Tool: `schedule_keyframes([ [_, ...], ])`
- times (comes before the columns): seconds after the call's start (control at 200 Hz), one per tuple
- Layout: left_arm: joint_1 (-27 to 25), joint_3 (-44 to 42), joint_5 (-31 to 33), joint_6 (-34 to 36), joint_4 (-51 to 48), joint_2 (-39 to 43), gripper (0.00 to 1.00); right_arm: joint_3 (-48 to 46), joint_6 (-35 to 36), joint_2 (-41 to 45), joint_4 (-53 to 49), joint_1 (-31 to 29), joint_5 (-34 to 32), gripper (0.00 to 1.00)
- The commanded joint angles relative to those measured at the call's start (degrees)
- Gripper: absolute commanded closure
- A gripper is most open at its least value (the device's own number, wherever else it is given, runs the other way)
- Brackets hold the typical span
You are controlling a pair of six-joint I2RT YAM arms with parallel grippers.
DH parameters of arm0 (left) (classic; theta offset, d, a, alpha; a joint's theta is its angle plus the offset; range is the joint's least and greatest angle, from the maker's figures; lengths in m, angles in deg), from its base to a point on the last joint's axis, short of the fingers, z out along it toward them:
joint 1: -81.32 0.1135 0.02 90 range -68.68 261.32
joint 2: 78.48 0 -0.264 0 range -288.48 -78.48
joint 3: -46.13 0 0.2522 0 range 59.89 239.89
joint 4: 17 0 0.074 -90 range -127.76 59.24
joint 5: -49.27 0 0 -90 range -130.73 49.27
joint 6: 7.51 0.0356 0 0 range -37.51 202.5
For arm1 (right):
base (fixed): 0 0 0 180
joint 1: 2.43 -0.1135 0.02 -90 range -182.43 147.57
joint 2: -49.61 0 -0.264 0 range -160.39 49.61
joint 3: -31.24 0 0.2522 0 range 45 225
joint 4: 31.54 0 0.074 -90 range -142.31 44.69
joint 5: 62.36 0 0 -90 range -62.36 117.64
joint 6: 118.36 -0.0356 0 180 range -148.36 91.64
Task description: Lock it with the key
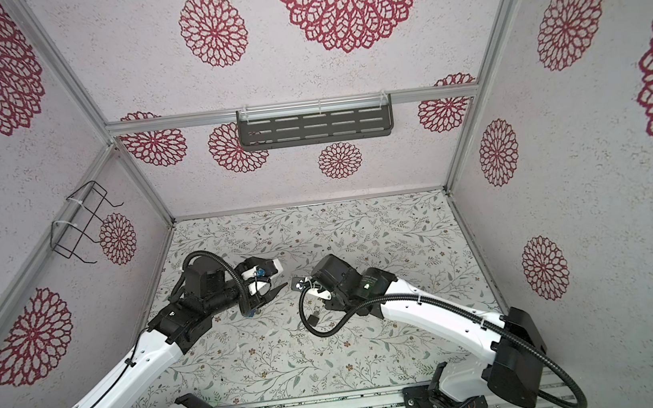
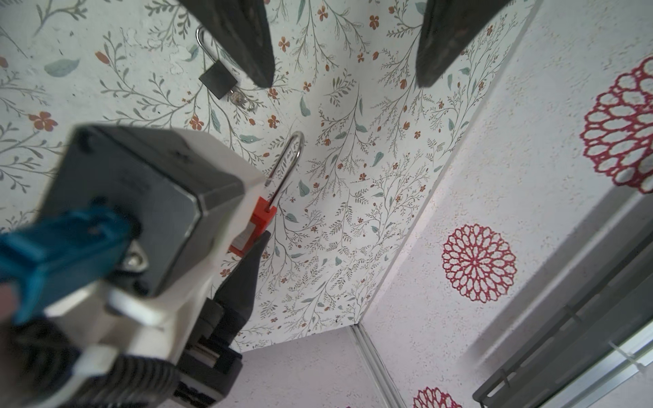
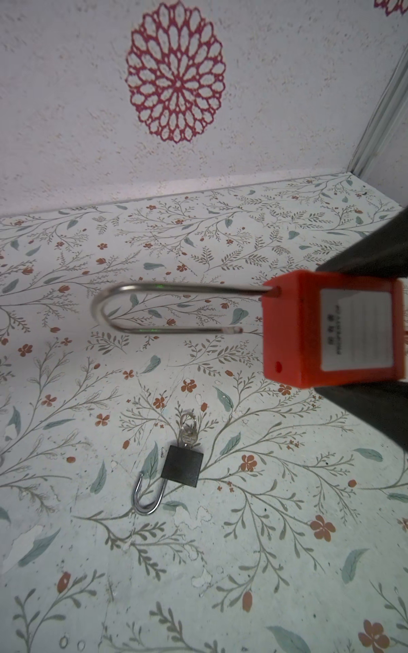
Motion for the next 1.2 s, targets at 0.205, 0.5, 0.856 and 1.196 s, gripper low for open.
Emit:
schedule_keyframes([
  [0.205, 1.0, 2.3, -9.8, 1.3, -5.0, -0.1, 0.34, -3.4, 4.5, 7.1, 8.0, -2.0, -0.7, 0.75],
  [0.5, 1.3, 4.0, -14.2, -2.9, -7.5, -2.3, 0.42, -5.4, 7.1, 9.1, 12.1, -4.3, -2.5, 0.74],
  [0.856, 1.2, 5.2, -14.3, -3.4, -9.0, -3.6, 0.52, -6.8, 9.0, 10.5, 16.2, -5.7, -3.1, 0.74],
  [1.196, 1.2, 7.1, -14.6, -1.8, -10.6, -5.8, 0.7, -8.1, 10.3, 11.6, 18.4, -6.2, -5.1, 0.75],
])
